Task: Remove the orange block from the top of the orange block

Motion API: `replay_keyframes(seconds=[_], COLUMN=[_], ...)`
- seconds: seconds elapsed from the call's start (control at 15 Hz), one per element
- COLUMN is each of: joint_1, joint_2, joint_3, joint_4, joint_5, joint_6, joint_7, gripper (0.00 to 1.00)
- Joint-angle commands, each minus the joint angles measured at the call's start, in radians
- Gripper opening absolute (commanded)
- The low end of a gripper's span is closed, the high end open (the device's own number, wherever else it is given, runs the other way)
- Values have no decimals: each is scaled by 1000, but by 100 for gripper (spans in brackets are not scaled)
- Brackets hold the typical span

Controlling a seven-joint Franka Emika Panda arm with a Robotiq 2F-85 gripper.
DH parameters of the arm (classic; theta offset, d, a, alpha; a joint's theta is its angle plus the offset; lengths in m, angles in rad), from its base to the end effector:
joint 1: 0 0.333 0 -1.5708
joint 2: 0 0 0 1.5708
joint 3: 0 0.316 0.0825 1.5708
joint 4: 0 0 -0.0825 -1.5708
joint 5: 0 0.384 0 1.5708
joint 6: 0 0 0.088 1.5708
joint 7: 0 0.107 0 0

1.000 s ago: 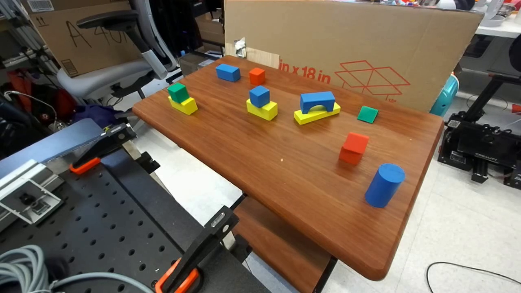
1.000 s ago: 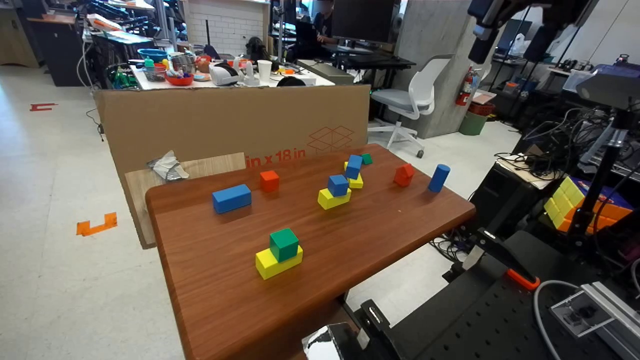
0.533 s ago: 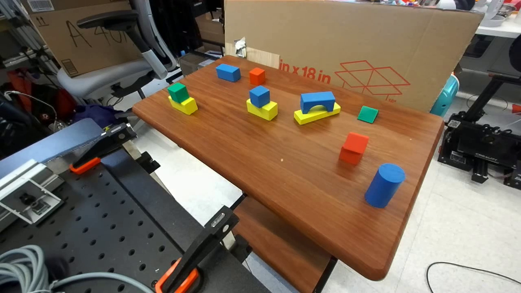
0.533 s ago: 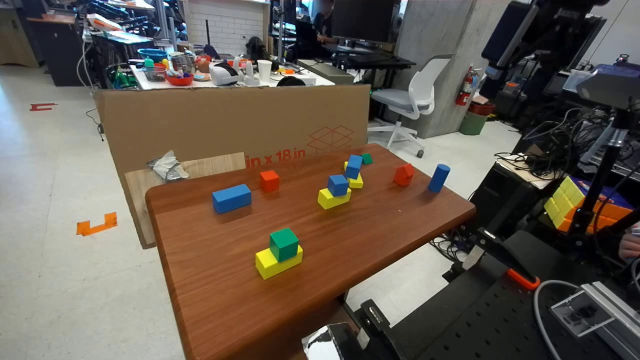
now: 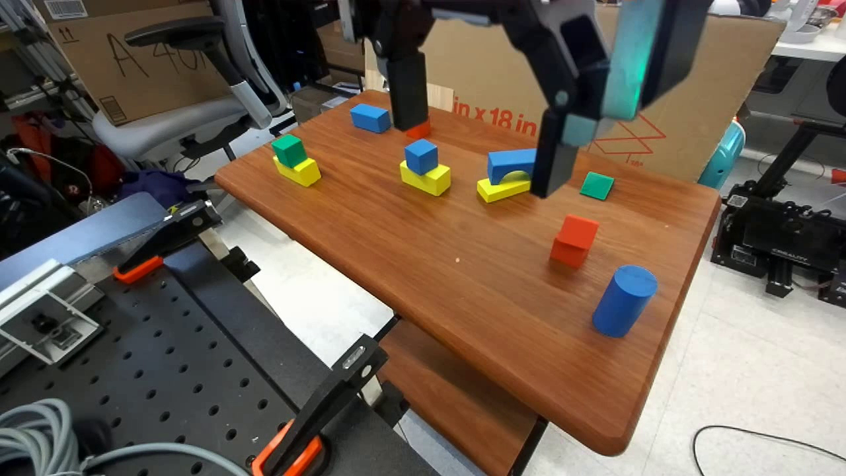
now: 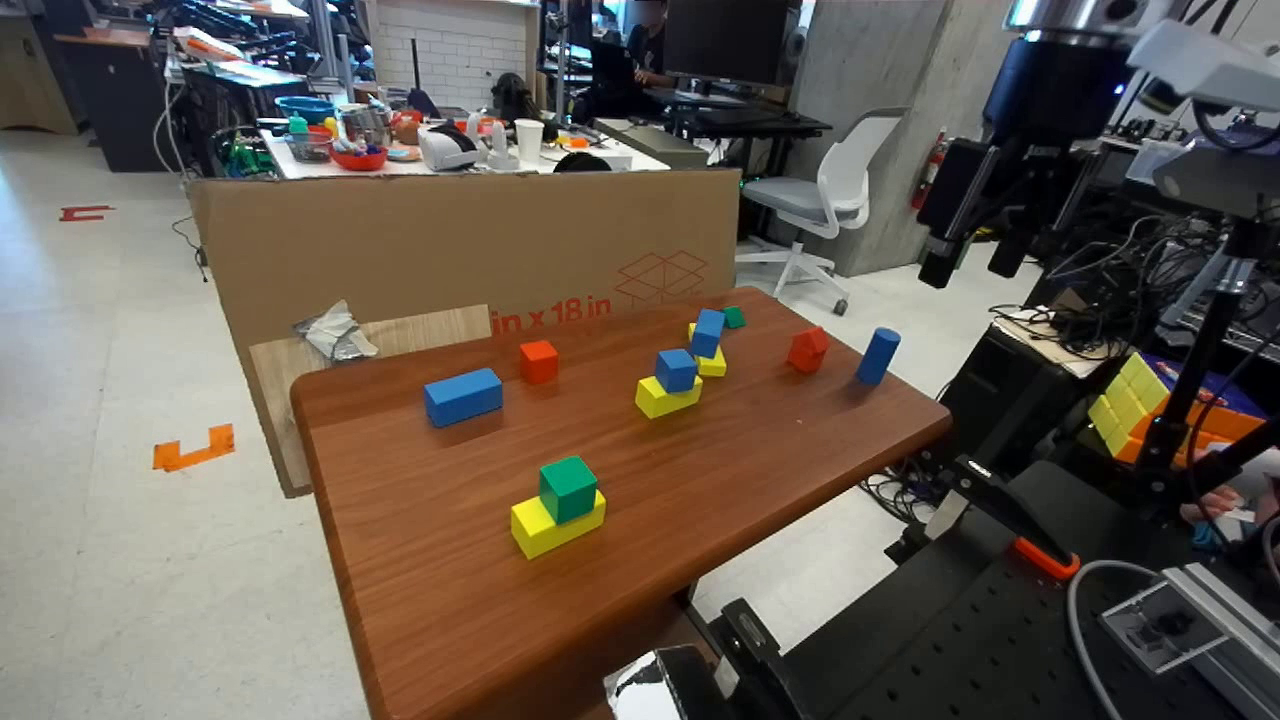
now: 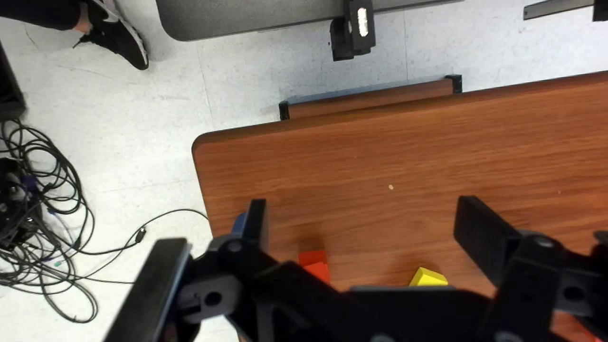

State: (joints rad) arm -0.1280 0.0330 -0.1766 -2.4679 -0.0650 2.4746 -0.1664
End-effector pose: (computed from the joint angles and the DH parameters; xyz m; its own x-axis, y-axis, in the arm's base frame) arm 0.4519 -0.1422 0.2785 0.9956 -0.0871 -0.0341 -0.0857 -0.9955 0.0395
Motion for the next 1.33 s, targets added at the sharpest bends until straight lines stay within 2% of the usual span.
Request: replay_keyframes(seconds=[0.0,0.2,0.67,1.27], joint_1=[-14,-21,-55,-86], joint_2=[119,192,324,429], joint_3=[12,16,35,53], joint_4=[101,168,263,360], joint_5=[13,11,45,33], joint_6=[-12,-35,1,25], joint_7=[-33,-35,-47,-74], gripper=[100,100,100,100])
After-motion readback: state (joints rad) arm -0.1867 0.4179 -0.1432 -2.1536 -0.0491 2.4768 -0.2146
